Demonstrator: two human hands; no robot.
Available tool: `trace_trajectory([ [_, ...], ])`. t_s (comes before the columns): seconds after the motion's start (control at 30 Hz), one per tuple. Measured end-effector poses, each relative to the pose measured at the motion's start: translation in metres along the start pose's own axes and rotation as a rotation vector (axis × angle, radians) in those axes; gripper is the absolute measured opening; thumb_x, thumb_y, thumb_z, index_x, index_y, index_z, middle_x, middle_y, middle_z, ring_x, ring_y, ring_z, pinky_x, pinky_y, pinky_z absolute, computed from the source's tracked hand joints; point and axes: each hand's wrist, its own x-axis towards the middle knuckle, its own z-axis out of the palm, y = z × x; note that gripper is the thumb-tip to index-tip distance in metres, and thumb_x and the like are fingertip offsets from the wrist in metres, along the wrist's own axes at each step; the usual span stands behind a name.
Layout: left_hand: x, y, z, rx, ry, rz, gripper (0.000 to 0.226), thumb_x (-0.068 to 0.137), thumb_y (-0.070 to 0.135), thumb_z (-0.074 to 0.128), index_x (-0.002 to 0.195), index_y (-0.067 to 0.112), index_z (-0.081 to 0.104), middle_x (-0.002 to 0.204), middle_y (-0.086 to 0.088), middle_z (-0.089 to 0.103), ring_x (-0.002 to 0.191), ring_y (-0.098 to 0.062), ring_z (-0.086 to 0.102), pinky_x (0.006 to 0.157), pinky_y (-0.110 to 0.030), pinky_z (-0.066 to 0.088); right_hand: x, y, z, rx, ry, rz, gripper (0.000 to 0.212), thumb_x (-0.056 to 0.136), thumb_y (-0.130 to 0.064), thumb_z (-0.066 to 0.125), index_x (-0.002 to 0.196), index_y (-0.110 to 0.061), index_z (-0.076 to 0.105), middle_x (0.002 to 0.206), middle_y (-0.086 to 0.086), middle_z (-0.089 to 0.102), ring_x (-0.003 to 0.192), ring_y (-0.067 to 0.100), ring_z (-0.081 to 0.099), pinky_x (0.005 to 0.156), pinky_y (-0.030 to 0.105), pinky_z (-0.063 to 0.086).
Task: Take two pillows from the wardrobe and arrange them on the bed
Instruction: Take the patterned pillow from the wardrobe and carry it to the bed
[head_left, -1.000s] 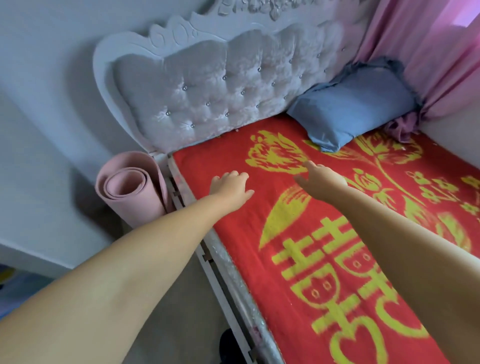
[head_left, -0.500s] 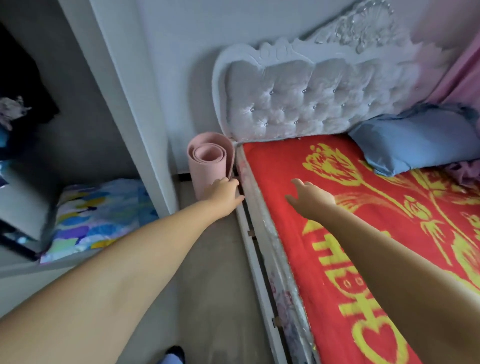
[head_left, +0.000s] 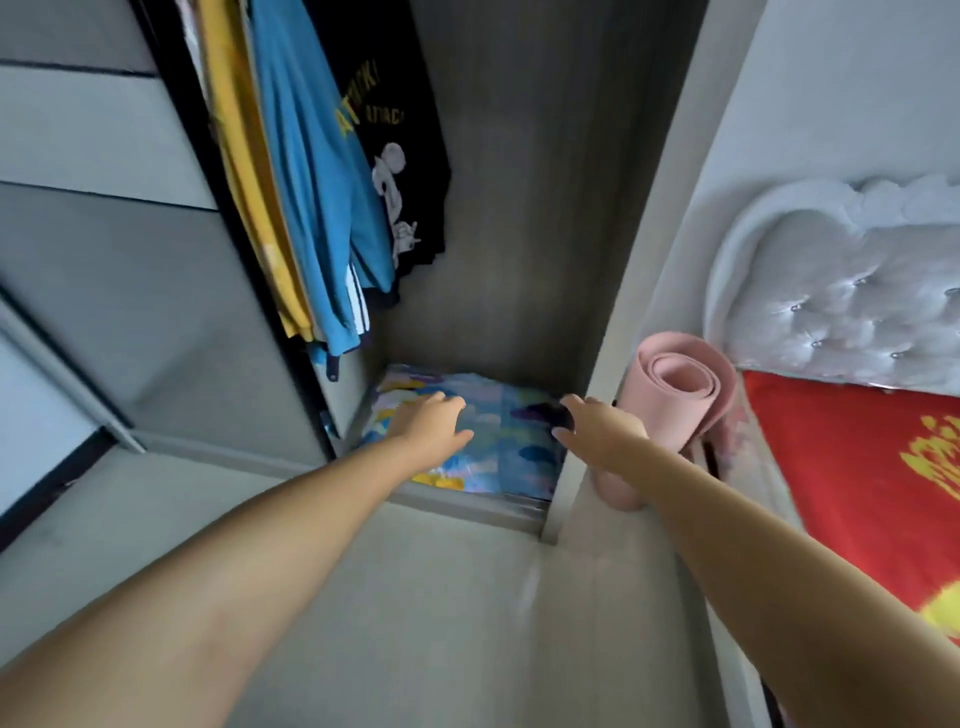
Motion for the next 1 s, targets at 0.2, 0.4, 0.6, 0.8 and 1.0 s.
trace_trajectory([
  [0.2,0.031,-0.096,-0.013,0.039,-0.032,-0.024,0.041,0.091,0.044,0.05,0.121,0.017,0.053,0.13,-0.007,0.055,0.121,-0.028,0.052,0.091,-0.038,0.044,0.054,-0.079,0.014,-0.103,-0.048,-0.028,0.04,0.097,-0.037,0.042,0.132,-0.019,0.046,0.129,0.007,0.054,0.115,0.029,0.057,0.086,0.04,0.049],
  [0.4,0.101,-0.124,0.012,0.001,-0.119,-0.007,0.047,0.091,0.043,0.049,0.13,0.017,0.05,0.134,-0.008,0.054,0.124,-0.029,0.05,0.1,-0.04,0.044,0.136,-0.079,0.017,-0.138,-0.11,0.018,0.044,0.097,-0.04,0.042,0.135,-0.018,0.043,0.132,0.008,0.054,0.118,0.029,0.056,0.09,0.04,0.049],
  [0.6,0.206,-0.156,0.009,-0.015,-0.134,-0.014,0.04,0.091,0.041,0.051,0.122,0.018,0.052,0.13,-0.006,0.056,0.121,-0.027,0.052,0.094,-0.037,0.043,0.254,-0.077,0.023,-0.06,-0.2,0.016,0.043,0.093,-0.039,0.049,0.132,-0.019,0.045,0.136,0.001,0.053,0.121,0.025,0.055,0.096,0.039,0.049],
  [0.8,0.303,-0.178,0.012,-0.002,-0.186,0.005,0.045,0.089,0.043,0.051,0.126,0.017,0.049,0.132,-0.008,0.057,0.121,-0.029,0.053,0.096,-0.041,0.047,0.347,-0.081,0.033,-0.096,-0.264,0.003,0.044,0.095,-0.04,0.045,0.131,-0.014,0.042,0.134,0.011,0.052,0.117,0.03,0.057,0.089,0.039,0.048],
  [1.0,0.418,-0.196,0.048,0.044,-0.248,0.148,0.052,0.089,0.042,0.053,0.136,0.022,0.046,0.144,-0.001,0.048,0.13,-0.023,0.047,0.105,-0.04,0.042,0.447,-0.071,0.051,-0.067,-0.189,0.072,0.051,0.094,-0.04,0.046,0.138,-0.013,0.039,0.141,0.015,0.048,0.128,0.032,0.049,0.102,0.044,0.043],
])
